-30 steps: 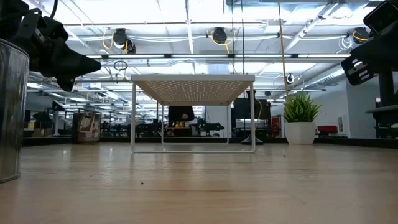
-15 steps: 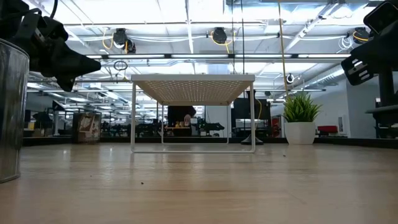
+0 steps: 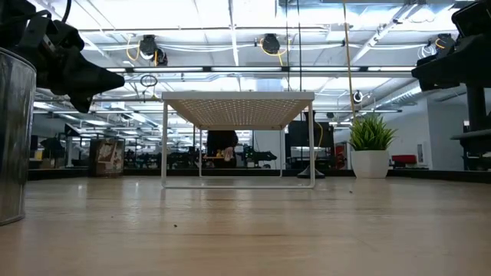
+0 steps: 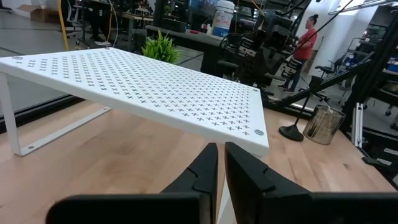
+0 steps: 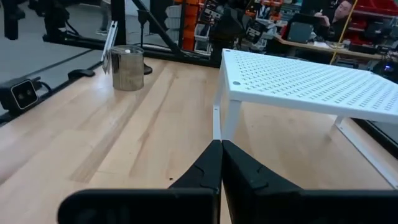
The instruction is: Pick & Place candle stick holders
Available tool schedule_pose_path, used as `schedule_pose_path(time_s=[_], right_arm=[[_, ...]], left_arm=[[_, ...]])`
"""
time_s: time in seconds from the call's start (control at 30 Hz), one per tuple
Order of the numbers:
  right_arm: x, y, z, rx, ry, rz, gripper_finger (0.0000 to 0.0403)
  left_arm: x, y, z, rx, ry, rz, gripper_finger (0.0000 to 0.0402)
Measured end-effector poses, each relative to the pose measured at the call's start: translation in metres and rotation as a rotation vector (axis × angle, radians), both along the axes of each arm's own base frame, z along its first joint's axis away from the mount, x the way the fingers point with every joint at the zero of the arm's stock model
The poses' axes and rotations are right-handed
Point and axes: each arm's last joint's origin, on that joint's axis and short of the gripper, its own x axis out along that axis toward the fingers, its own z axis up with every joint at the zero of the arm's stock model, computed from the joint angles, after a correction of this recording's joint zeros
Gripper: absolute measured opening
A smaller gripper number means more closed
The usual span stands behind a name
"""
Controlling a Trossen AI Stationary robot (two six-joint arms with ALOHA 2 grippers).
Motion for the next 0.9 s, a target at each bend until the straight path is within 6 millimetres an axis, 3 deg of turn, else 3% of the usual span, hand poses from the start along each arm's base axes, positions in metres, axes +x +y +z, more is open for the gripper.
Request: schedule_pose_path(time_s=[0.5, 0.9], right_arm=[[0.002, 0.000, 0.020, 0.107, -0.206, -0.032, 0.0000], [0.002, 0.000, 0.024, 0.116, -0.234, -0.027, 0.0000]], left_arm=[[0.000, 0.001, 0.002, 0.003, -0.026, 0.045, 0.0033], [-0.010, 0.005, 0.044, -0.070, -0.484, 0.152, 0.0033]])
